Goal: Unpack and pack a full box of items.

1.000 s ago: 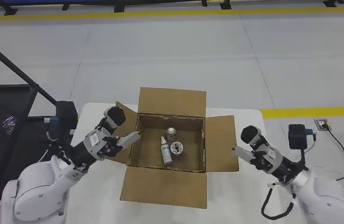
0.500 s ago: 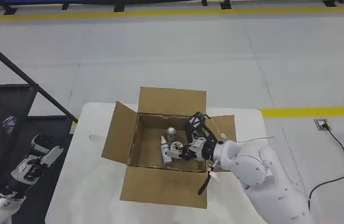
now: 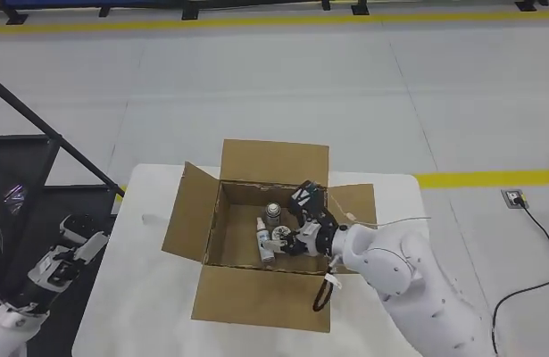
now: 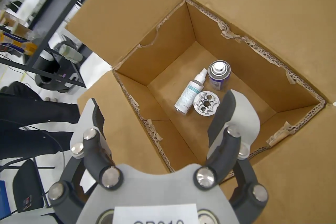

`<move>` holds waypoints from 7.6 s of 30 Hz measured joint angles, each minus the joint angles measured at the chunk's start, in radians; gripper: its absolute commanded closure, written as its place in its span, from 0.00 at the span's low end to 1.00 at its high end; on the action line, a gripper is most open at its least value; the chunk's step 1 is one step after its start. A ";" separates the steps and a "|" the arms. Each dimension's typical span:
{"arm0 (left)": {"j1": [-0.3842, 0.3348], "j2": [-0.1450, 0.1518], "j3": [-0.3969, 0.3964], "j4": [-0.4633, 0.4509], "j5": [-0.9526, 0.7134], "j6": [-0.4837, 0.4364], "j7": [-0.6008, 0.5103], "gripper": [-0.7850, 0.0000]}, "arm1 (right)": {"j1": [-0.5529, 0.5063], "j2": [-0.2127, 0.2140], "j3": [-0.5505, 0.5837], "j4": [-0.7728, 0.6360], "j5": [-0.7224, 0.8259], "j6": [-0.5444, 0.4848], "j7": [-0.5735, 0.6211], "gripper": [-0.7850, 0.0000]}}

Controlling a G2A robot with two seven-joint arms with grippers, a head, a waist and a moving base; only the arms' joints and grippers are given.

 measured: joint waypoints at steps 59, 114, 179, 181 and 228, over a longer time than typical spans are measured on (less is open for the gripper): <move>-0.026 -0.003 0.231 0.019 0.072 0.161 0.124 0.00 | -0.283 -0.081 0.136 -0.412 -0.786 0.472 0.029 1.00; -0.026 -0.003 0.231 0.019 0.072 0.161 0.124 0.00 | -0.465 -0.046 0.579 -0.293 -0.576 0.305 -0.233 0.00; -0.026 -0.003 0.231 0.019 0.072 0.161 0.124 0.00 | 0.481 -0.307 -0.255 0.785 -0.165 -0.214 0.176 1.00; -0.026 -0.003 0.231 0.019 0.072 0.161 0.124 0.00 | 0.414 -0.271 -0.195 0.621 -0.198 -0.189 0.226 1.00; -0.026 -0.003 0.231 0.019 0.072 0.161 0.124 0.00 | -0.579 -0.072 0.774 -0.079 -0.187 0.180 0.072 1.00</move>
